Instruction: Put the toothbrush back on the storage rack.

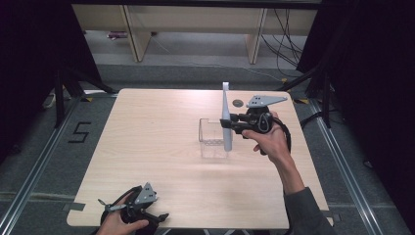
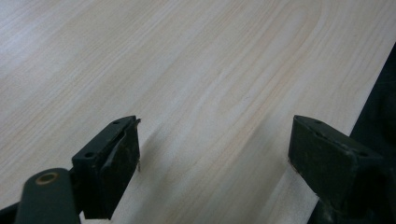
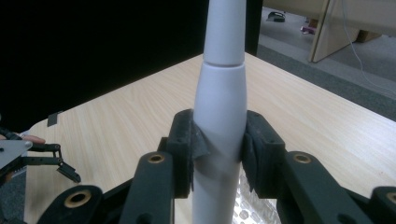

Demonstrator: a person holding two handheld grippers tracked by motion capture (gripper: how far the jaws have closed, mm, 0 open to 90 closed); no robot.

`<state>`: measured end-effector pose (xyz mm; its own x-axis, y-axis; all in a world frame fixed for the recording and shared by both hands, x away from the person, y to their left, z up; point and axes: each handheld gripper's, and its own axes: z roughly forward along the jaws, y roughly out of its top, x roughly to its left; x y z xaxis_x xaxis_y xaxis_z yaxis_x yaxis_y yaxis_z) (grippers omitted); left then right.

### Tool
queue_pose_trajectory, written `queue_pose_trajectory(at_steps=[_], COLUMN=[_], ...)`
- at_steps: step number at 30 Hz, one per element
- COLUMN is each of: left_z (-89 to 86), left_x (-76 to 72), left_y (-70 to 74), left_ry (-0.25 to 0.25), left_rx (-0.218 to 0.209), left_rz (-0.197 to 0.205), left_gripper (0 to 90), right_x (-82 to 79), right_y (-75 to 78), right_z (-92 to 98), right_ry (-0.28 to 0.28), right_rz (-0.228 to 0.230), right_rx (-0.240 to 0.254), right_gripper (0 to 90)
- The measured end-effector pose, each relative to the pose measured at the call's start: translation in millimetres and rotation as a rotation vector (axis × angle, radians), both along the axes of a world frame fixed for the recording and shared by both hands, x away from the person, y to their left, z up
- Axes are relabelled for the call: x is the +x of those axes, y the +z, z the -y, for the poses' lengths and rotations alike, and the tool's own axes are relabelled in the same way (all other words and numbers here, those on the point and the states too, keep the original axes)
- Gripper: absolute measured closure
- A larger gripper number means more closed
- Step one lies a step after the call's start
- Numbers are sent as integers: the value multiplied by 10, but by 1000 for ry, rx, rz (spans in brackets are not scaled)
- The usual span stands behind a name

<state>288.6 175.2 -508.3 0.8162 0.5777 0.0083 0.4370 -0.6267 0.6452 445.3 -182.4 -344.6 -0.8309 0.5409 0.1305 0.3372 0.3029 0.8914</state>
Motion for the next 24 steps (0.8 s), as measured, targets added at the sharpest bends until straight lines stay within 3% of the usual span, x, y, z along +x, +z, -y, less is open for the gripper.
queue_pose_trajectory(at_steps=[6, 7, 15, 16, 18, 20, 24], left_z=[3, 2, 2, 3, 9, 9, 2], left_x=[-2, -2, -6, -7, -14, -7, -8], left_y=[-2, -3, -1, 0, -5, -8, 2], left_ry=[1, 1, -2, -4, 6, 6, -5], left_rx=[-2, -2, -1, -1, -6, 0, -1], left_rz=[0, 0, 0, 1, -8, -9, 2], left_gripper=[159, 159, 159, 159, 159, 159, 159], right_x=[68, 124, 277, 305, 341, 389, 452], right_y=[8, 8, 4, 3, -11, -22, -79], right_z=[-68, -88, -185, -186, -206, -200, -209], right_ry=[2, 2, -20, -14, -23, -31, -47], right_rz=[-6, 14, 8, 25, 8, 28, 6], right_rx=[12, 8, 8, 4, 14, -6, -5], right_gripper=[668, 668, 668, 668, 668, 668, 668])
